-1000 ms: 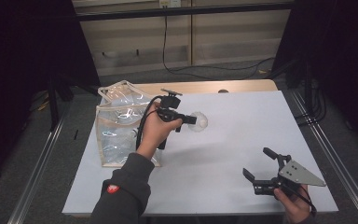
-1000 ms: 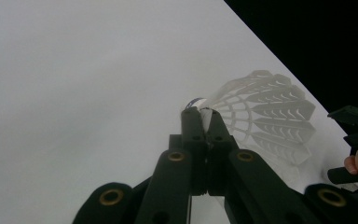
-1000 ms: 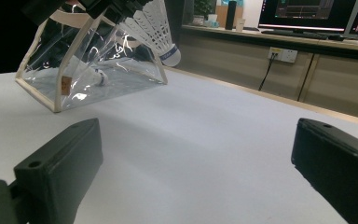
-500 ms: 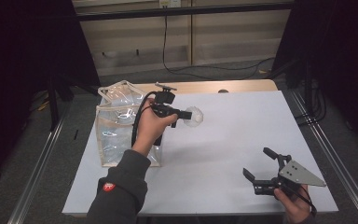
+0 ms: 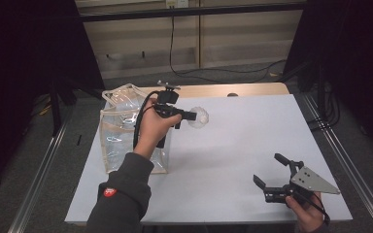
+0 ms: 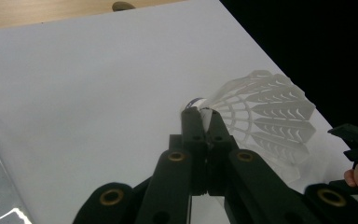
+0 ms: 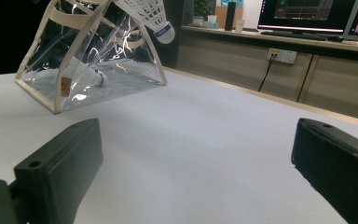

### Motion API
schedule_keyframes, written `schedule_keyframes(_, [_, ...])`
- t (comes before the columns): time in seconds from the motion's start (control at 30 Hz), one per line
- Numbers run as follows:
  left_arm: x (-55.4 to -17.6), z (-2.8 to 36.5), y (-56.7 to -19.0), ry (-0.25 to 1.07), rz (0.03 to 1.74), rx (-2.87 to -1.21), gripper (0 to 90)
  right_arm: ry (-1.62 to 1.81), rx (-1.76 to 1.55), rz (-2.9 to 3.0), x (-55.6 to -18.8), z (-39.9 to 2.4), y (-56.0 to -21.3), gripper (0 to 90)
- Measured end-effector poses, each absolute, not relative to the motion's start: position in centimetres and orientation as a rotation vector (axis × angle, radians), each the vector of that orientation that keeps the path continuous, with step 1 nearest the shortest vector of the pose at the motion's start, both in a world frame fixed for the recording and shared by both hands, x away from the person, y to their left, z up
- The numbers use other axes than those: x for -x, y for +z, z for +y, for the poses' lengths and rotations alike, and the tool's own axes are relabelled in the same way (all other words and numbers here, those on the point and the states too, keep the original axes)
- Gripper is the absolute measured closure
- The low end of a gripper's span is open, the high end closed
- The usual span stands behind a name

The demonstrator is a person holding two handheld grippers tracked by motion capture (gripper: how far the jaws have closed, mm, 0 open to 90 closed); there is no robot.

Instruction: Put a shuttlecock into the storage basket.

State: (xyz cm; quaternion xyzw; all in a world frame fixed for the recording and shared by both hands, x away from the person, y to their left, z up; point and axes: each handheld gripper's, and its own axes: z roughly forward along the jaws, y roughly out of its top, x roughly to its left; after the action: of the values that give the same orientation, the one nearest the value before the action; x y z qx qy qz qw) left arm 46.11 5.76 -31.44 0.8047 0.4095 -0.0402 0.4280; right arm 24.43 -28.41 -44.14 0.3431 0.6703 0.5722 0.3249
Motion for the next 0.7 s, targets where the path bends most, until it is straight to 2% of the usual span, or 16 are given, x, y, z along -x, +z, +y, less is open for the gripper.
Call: schedule_keyframes(0.7, [-46.5,6.6,-30.1,-0.079,1.044,-1.996,90.0,1.502,-0.898,1.757,-24.4,-28.4,-44.1,1.7])
